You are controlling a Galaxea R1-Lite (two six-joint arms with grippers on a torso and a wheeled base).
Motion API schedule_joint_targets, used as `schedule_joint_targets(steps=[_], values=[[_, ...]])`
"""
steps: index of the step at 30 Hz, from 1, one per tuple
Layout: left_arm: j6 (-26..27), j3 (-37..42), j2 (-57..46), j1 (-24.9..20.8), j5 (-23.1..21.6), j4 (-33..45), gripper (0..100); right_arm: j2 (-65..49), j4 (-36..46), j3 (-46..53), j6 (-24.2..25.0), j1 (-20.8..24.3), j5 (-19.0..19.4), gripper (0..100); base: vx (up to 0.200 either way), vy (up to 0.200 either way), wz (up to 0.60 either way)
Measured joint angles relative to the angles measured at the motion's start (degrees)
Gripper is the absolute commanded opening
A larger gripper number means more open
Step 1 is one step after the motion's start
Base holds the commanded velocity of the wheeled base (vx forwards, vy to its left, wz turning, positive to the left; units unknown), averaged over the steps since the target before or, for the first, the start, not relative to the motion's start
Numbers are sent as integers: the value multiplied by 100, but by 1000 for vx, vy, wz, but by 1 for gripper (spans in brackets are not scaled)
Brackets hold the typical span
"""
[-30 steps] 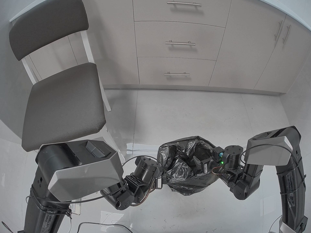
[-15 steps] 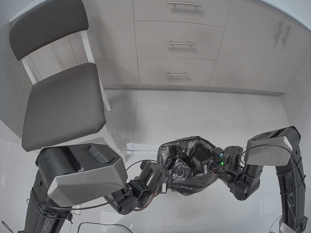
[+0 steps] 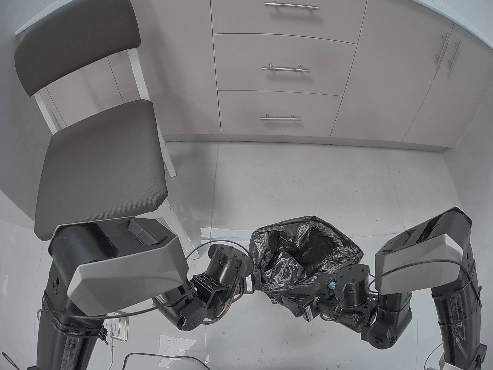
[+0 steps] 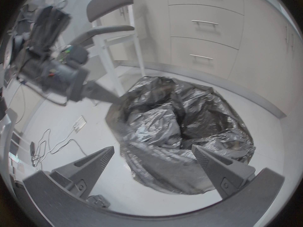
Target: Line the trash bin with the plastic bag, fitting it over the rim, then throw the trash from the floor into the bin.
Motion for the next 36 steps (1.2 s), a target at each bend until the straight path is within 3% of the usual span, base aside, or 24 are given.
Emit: schedule_joint_targets(steps=[8,22,36], values=[[-2,-2,16,174,-5,-77,100,-78,-5,224,33,195,233,100,0,0,0],[-30,-69,155,238,-20,-375,100,250,-2,160,-16,625,323,100,0,0,0],[-17,111,201,210,-16,-773,100,483,-2,122,-11,667,336,100,0,0,0]])
